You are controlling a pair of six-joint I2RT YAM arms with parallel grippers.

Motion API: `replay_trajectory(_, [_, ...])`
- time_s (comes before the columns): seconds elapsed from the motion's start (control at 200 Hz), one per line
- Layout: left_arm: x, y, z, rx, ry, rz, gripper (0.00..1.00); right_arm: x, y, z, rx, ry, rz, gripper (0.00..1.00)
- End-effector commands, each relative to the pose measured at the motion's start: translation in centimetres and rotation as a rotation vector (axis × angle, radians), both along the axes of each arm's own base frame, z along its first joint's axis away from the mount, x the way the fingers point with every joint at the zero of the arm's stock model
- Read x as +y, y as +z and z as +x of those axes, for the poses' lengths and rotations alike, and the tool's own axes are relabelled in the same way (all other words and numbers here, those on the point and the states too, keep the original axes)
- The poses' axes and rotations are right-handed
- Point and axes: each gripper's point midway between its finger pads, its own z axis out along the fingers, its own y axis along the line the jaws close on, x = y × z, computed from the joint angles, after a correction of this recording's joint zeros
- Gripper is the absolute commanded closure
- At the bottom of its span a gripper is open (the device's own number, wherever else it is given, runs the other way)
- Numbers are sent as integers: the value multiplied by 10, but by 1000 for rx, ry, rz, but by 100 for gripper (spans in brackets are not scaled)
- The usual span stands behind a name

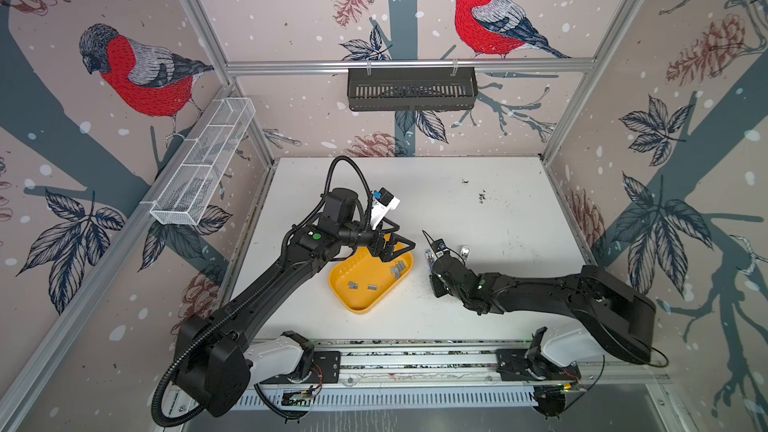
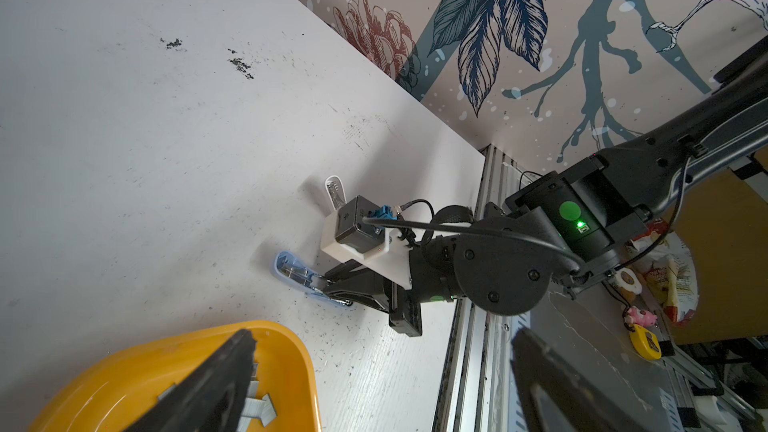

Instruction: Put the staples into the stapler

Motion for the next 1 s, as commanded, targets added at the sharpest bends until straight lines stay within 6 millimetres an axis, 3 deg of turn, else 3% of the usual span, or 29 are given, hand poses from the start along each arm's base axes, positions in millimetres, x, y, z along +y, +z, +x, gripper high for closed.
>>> replay_trajectory(0.0, [0, 5, 0, -17, -10, -8, 4, -1, -2, 0, 0, -7, -9, 86])
replay_trajectory(0.645, [0, 5, -1, -19, -13, -7, 4, 0, 2, 1, -5, -6, -5, 76])
replay_trajectory(0.996, [-1, 5, -1, -21, -12, -7, 4, -7, 23, 1, -24, -29, 26, 74])
